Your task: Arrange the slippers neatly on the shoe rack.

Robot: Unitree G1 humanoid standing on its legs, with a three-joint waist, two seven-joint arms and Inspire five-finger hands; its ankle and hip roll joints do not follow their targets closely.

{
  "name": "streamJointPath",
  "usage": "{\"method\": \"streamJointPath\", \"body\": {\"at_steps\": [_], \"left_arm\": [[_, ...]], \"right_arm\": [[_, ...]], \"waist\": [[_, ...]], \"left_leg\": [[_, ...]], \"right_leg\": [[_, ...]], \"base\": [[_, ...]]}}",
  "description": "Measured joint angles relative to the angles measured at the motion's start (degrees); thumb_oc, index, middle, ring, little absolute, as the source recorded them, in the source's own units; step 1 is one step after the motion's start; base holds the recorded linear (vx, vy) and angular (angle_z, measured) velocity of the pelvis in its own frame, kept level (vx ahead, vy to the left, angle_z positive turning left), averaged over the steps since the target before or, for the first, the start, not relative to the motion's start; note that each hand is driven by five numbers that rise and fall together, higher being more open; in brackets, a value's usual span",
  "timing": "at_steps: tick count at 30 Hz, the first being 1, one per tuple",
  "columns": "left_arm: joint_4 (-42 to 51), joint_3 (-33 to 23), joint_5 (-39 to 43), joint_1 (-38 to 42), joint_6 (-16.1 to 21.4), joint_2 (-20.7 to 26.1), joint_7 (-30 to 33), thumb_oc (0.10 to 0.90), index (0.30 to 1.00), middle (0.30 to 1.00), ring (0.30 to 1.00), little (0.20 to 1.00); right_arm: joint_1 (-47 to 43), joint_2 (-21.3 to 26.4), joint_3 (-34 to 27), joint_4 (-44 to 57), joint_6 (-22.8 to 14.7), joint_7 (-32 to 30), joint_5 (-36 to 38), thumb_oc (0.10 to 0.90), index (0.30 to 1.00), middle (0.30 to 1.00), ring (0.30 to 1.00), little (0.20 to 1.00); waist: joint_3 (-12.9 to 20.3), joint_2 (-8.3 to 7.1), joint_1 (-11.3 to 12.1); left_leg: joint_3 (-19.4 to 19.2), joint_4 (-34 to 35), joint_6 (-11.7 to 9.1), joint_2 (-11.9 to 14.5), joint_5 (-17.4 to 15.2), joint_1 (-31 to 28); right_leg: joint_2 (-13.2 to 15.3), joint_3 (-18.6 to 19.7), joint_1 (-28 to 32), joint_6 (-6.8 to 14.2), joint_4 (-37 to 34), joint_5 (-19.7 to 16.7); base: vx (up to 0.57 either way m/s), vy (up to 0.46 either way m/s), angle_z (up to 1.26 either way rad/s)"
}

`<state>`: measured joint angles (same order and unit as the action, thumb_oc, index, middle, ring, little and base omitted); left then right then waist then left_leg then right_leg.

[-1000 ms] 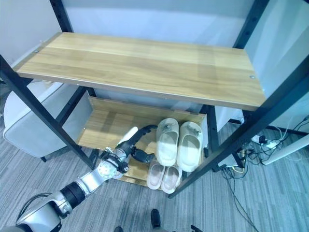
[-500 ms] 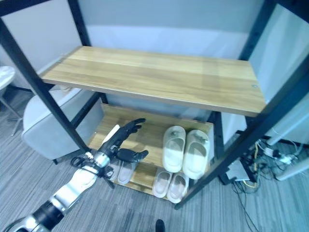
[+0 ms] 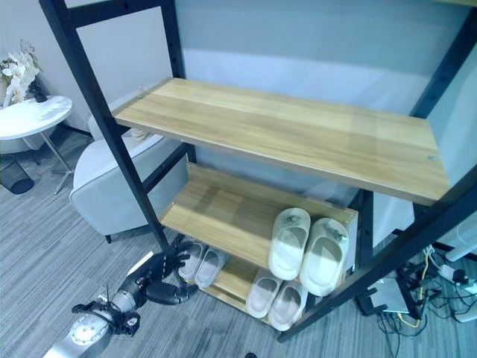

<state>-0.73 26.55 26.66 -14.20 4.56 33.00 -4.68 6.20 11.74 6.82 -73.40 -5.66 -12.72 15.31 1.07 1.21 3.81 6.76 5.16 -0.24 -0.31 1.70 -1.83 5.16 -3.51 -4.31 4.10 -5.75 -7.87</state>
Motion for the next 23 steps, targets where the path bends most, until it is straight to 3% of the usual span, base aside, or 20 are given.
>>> {"method": "streamJointPath", "body": {"at_steps": [3, 7, 13, 15, 23], "left_arm": [[-5.21, 0.06, 0.40, -1.89, -1.26, -0.02, -0.93, 0.800, 0.900, 0.900, 0.900, 0.900], [-18.21, -0.61, -0.53, -2.86, -2.14, -3.51, -0.77, 0.800, 0.900, 0.900, 0.900, 0.900], [-47.17, -5.30, -9.07, 0.30, -1.92, -14.58, 3.13, 0.800, 0.900, 0.900, 0.900, 0.900], [-55.20, -9.11, -10.84, 3.40, -0.49, -17.36, 5.03, 0.800, 0.900, 0.900, 0.900, 0.900], [-69.67, -15.67, -14.54, 10.21, 0.47, -19.82, 9.39, 0.800, 0.900, 0.900, 0.900, 0.900]], "right_arm": [[0.11, -0.04, 0.03, -0.02, 0.03, 0.02, -0.39, 0.800, 0.900, 0.900, 0.900, 0.900], [0.27, -0.11, 0.07, -0.21, 0.11, 0.13, -0.43, 0.800, 0.900, 0.900, 0.900, 0.900], [0.39, -0.69, 0.65, -0.45, 0.15, 1.25, -0.22, 0.800, 0.900, 0.900, 0.900, 0.900], [0.44, -0.98, 0.63, -0.70, 0.16, 1.37, 0.12, 0.800, 0.900, 0.900, 0.900, 0.900], [-0.71, -0.96, 0.33, -2.80, 0.12, 2.96, 1.56, 0.800, 0.900, 0.900, 0.900, 0.900]], "waist": [[-0.01, -0.03, -0.14], [0.24, -0.09, -0.21], [1.59, -1.58, -0.59], [1.86, -2.15, -0.31], [2.22, -2.53, -1.41]], "left_leg": [[-0.05, 0.01, -0.07, 0.18, -0.05, -0.20], [-0.15, 0.10, 0.07, 0.43, -0.54, -0.28], [-0.17, -0.02, -0.16, 0.64, -0.43, 0.32], [-0.05, -0.02, -0.16, 0.69, -0.43, 0.35], [-0.12, -0.01, 0.22, 0.75, -0.77, 0.39]], "right_leg": [[-0.19, 0.03, 0.15, -0.07, 0.00, 0.03], [-0.48, 0.21, 0.50, -0.54, 0.00, 0.37], [-0.70, 0.21, -0.46, -0.72, 0.00, 0.40], [-0.71, 0.01, -0.41, -0.75, 0.00, 0.40], [-0.73, -0.09, -0.29, -0.99, 0.00, 0.56]], "base": [[0.00, 0.000, 0.00], [0.00, 0.000, 0.00], [0.00, 0.000, 0.00], [0.00, 0.001, 0.02], [0.00, 0.000, 0.00]]}}
